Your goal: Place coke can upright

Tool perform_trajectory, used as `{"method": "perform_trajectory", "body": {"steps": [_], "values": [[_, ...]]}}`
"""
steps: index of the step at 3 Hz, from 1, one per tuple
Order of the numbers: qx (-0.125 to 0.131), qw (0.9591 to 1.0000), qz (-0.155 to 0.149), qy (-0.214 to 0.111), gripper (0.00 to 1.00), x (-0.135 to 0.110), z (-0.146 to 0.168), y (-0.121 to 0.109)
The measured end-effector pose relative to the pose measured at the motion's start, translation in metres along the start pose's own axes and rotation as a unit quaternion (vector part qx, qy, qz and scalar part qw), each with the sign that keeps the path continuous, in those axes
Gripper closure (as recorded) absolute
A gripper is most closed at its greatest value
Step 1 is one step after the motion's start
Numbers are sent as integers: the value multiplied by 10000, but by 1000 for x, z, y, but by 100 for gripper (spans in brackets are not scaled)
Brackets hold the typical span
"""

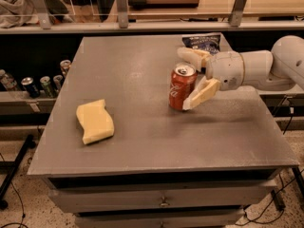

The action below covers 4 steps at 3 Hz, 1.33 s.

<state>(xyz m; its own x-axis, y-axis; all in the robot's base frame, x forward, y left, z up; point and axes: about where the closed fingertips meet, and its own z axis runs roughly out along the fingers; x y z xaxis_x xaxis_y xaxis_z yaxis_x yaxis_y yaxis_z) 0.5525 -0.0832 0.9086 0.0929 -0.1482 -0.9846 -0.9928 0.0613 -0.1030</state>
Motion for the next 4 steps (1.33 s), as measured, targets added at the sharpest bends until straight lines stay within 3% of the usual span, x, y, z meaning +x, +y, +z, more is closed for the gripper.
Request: {"method": "perform_trajectory", "body": {"steps": [1, 4], "values": [[5, 10000, -4, 11, 0, 1, -1, 1], [-93, 9980, -61, 622, 0, 21, -38, 9]]}}
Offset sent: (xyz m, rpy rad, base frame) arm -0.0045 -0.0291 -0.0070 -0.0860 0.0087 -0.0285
